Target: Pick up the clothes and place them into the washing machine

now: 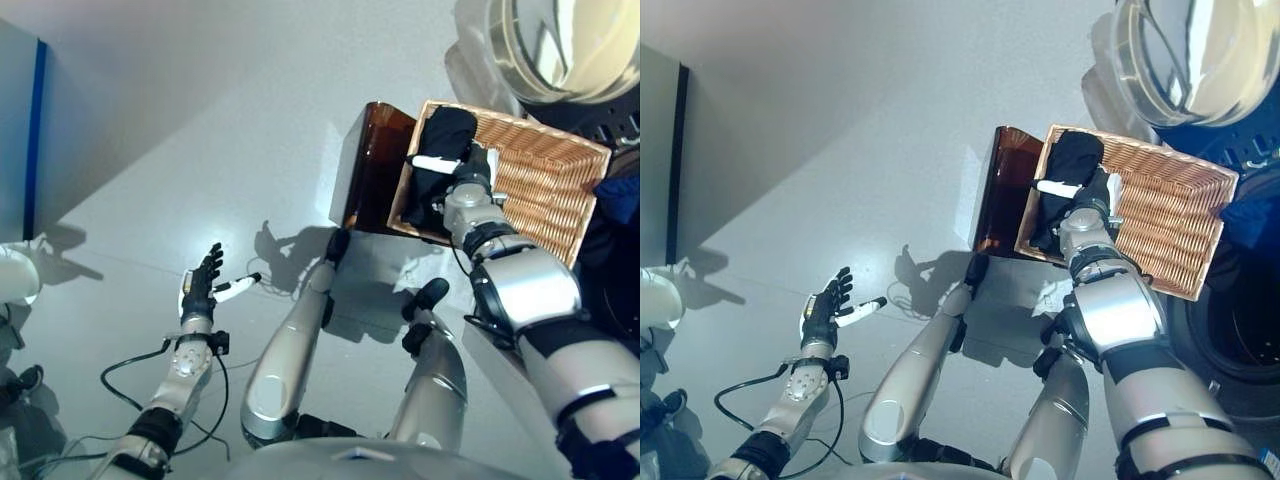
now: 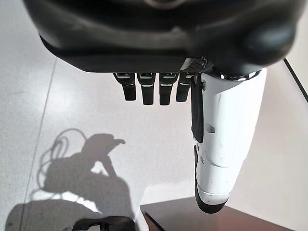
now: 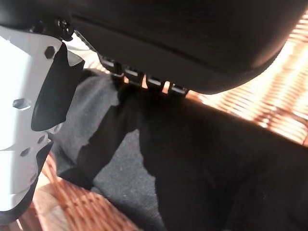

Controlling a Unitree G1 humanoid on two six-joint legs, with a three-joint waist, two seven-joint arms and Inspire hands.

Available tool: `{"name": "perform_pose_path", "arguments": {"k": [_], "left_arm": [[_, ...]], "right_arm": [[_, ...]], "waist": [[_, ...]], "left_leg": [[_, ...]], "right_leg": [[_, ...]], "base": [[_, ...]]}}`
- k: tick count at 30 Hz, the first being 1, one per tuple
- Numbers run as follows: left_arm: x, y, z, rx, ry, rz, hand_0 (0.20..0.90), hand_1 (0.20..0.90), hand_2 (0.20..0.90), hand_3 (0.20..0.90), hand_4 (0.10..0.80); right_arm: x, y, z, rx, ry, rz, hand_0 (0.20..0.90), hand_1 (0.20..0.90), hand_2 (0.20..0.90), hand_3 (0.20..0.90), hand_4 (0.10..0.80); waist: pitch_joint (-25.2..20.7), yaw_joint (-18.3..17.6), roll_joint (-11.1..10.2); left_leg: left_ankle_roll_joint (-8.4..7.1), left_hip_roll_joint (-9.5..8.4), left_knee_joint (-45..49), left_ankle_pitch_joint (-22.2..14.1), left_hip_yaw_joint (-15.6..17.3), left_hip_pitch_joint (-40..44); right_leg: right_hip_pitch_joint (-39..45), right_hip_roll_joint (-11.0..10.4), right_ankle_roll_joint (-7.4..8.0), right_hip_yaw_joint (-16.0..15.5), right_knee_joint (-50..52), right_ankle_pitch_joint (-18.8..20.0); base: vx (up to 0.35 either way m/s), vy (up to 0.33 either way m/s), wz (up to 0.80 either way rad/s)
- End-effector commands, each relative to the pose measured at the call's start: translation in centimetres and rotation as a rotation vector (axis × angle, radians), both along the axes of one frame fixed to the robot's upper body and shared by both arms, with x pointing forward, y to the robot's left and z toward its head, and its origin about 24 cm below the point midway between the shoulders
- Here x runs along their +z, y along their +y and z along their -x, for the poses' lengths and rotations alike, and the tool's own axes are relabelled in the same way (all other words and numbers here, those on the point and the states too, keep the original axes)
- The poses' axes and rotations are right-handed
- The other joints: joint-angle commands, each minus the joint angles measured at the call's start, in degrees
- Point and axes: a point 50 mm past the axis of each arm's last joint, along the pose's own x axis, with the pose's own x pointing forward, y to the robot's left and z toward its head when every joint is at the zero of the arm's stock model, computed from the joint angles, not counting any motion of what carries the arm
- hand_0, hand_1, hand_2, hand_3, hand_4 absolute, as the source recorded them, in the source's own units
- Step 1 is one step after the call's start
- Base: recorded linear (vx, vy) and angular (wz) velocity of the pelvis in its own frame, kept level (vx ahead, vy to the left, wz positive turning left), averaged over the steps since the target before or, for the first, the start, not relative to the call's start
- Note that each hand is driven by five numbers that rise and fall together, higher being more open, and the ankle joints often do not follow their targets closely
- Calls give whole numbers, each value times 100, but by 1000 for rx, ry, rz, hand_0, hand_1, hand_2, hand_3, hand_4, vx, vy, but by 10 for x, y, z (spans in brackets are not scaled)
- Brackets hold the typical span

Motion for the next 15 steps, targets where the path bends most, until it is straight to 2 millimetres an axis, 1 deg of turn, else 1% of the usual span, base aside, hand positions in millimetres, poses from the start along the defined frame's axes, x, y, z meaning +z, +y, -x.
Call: {"name": "perform_pose_path", "arguments": {"k": [1, 2, 3, 6, 9, 11, 15], "left_arm": [[32, 29, -9, 82, -158, -68, 900, 900, 900, 900, 800], [35, 28, -10, 76, -173, -65, 900, 900, 900, 900, 800], [38, 27, -10, 74, -189, -64, 900, 900, 900, 900, 800], [38, 30, -9, 91, -189, -79, 900, 900, 900, 900, 800], [32, 28, -7, 96, -163, -87, 900, 900, 900, 900, 800], [29, 27, -4, 95, -150, -87, 900, 900, 900, 900, 800], [27, 23, -4, 82, -142, -79, 900, 900, 900, 900, 800]], "right_arm": [[45, -5, -11, 30, -118, 90, 554, 554, 554, 554, 553], [48, -6, -12, 24, -118, 103, 263, 263, 263, 263, 345], [51, -8, -11, 18, -127, 106, 200, 200, 200, 200, 300], [50, -16, -9, -5, -131, 86, 200, 200, 200, 200, 300], [49, -13, -10, -6, -133, 72, 200, 200, 200, 200, 300], [54, -9, -12, 4, -146, 73, 200, 200, 200, 200, 300], [55, -13, -11, -11, -154, 73, 200, 200, 200, 200, 300]], "waist": [[136, 278, 170], [149, 302, 206], [150, 316, 241], [150, 329, 306], [150, 312, 328], [143, 273, 339], [131, 211, 354]], "left_leg": [[-478, -72, 940, -956, 190, -603], [-470, -86, 976, -967, 199, -650], [-460, -99, 1000, -982, 199, -694], [-435, -102, 1076, -1019, 227, -777], [-408, -101, 1089, -1032, 259, -774], [-388, -103, 1099, -1049, 304, -729], [-392, -102, 1052, -1038, 339, -676]], "right_leg": [[227, -62, 120, 22, 145, -588], [182, -75, 117, 16, 187, -597], [141, -85, 111, 19, 208, -616], [7, -112, 110, 62, 311, -651], [-26, -119, 114, 127, 323, -641], [-20, -126, 114, 186, 306, -616], [3, -133, 123, 218, 261, -583]], "base": [[1, 43, 2], [1, 45, 1], [1, 46, 3], [3, 46, 4], [11, 34, -3], [1, 45, -6], [0, 12, -6]]}}
